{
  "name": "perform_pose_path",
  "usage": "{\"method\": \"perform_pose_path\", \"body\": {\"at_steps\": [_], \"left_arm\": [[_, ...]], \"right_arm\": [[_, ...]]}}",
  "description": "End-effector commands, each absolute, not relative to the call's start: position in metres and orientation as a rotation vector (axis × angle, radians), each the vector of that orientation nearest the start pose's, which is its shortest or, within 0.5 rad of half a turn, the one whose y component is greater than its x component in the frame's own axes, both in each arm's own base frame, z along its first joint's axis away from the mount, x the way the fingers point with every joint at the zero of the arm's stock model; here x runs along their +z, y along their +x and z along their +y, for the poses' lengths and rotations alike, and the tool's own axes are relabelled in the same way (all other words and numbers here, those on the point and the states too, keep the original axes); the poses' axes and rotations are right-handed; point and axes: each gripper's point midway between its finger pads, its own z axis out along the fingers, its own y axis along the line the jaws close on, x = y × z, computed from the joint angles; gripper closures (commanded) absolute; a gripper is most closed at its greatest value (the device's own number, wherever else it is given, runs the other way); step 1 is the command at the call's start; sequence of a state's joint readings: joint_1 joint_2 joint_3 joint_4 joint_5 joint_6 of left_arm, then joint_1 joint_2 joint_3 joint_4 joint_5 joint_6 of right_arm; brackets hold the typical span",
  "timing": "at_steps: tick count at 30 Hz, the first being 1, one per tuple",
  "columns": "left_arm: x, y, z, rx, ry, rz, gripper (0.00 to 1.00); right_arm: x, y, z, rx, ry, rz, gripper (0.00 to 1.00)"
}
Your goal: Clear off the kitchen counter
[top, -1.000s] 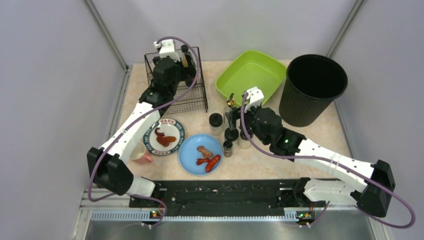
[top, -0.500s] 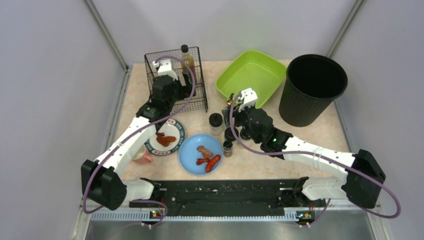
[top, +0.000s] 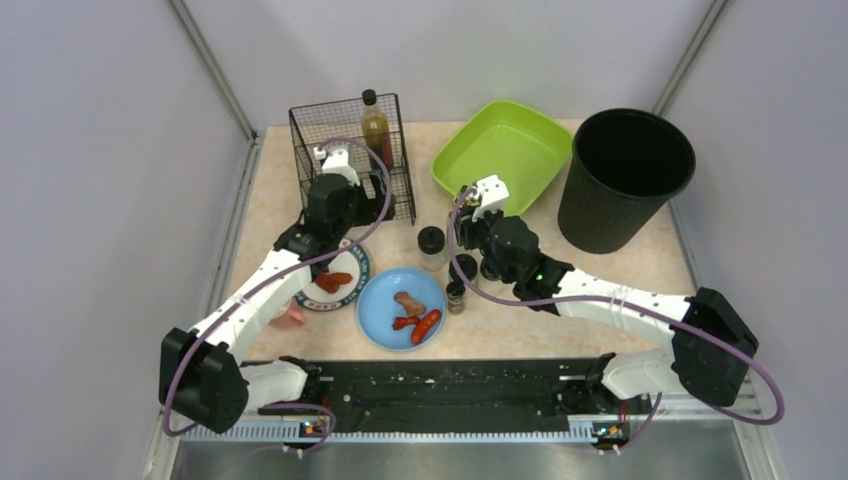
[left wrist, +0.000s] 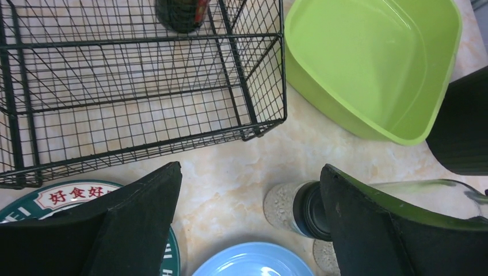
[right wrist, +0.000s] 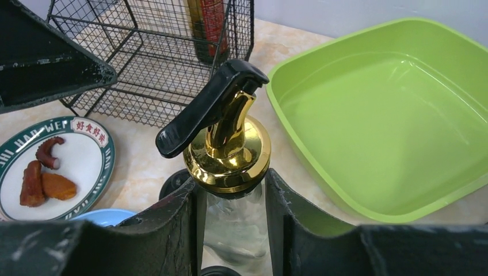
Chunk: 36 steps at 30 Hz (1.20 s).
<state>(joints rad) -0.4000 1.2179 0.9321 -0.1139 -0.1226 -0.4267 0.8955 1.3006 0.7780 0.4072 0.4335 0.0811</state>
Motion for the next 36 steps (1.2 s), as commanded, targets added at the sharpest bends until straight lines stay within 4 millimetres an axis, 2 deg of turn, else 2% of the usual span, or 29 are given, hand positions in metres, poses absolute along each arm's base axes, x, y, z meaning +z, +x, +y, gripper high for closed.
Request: {"method": "perform_pose_path", "body": {"at_steps": [1,4,12,18,22,30,36], "left_arm": [[0.231,0.364,-0.162,-0.527,-0.094,1.928,0.06],[0.227,0.361,-0.166,-0.552,-0.081,1.939,0.07],[0.253,0.336,-0.183,-0.694,0.049,1.873,0.07],[0.284,0.310,-0.201,-0.834,0.222,1.720,0.04],[0.298,0.303,-0.204,-0.850,0.286,1.634,0.03],[0.325,0.292,-0.223,-0.908,0.412,1.506,0.02],[0.358,0.283,-0.235,-0.917,0.492,1.377,0.02]], "right_arm": [[0.253,0.326,0.282,0.365,-0.315,1.574,0.85],[0.259,0.328,0.277,0.343,-0.302,1.561,1.00],[0.291,0.329,0.269,0.303,-0.291,1.504,1.00],[0.331,0.325,0.263,0.322,-0.267,1.433,1.00],[0.358,0.323,0.262,0.332,-0.268,1.406,1.00],[0.415,0.316,0.260,0.340,-0.303,1.365,1.00],[0.447,0.308,0.264,0.384,-0.341,1.352,1.00]]}}
